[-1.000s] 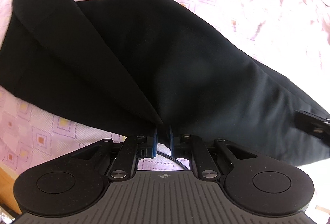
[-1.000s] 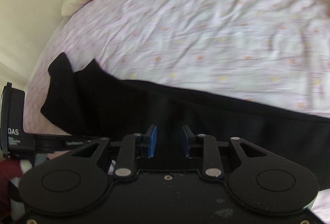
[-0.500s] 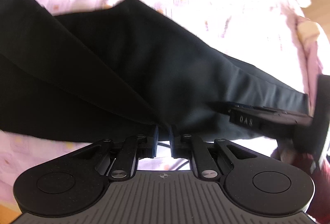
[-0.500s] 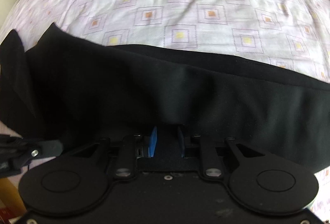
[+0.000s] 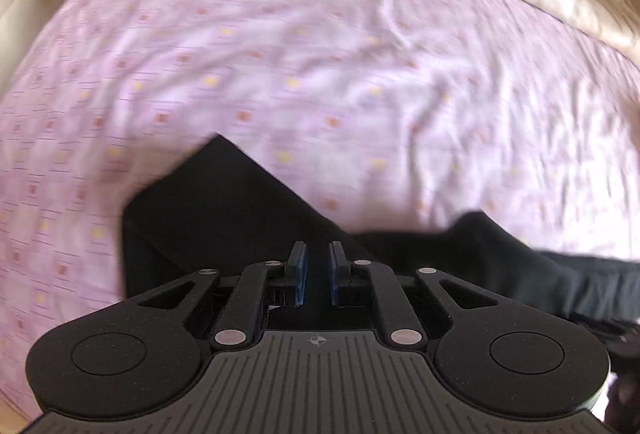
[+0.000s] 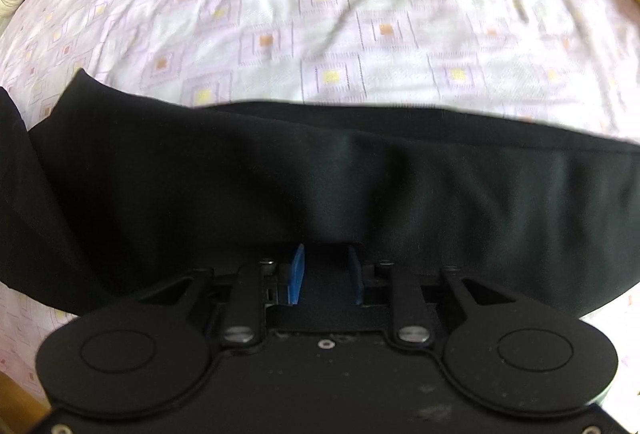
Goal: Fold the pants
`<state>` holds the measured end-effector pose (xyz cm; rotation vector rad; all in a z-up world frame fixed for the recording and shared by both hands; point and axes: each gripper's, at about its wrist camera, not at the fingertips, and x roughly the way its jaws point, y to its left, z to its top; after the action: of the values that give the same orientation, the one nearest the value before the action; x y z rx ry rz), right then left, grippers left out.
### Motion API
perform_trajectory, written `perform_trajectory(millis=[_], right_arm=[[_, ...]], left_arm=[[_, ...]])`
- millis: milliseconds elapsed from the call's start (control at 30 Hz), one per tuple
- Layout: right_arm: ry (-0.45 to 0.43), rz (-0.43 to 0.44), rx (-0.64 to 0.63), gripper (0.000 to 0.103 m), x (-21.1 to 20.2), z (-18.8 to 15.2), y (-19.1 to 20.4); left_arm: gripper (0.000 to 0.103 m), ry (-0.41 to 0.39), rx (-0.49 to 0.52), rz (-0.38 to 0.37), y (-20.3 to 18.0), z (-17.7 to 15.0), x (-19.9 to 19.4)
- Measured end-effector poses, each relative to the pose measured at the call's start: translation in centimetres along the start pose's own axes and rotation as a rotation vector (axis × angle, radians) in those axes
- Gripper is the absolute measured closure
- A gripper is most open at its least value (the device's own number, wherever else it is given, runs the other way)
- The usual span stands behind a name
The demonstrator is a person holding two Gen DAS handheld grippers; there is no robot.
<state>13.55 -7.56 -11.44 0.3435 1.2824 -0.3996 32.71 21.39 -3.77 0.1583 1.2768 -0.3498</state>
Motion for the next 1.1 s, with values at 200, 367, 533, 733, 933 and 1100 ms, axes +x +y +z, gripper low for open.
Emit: perform_trajectory(millis=[200, 367, 533, 733, 933, 1100], right_arm=[[-0.141, 0.154, -0.076, 0.073, -4.0, 2.0, 4.8], [-0.143, 0.348, -0.193, 0.073, -4.5, 4.8, 11.0], [-0.093, 0.446, -0.295, 0.071, -3.2, 7.3, 16.9], [-0.014, 0.458, -0.397, 0.068, 0.0, 8.5, 21.6], [0.045, 0.486, -0.414, 0.063, 2.4, 9.1, 23.9], [0.064, 0.562, -0.407, 0.062, 2.7, 8.7, 24.6]], left_arm=[[0.091, 0.026, -0.074, 0.082, 4.3, -0.7, 0.8], [0.091, 0.089, -0.136, 0.108, 7.4, -2.9, 2.5], [0.091, 0.139, -0.178, 0.151, 10.3, -3.5, 5.0], [0.090, 0.143, -0.220, 0.127, 12.9, -2.7, 6.9], [0.090, 0.114, -0.251, 0.121, 14.4, -1.5, 6.7], [0.090, 0.116, -0.303, 0.066, 15.8, -1.7, 6.4]])
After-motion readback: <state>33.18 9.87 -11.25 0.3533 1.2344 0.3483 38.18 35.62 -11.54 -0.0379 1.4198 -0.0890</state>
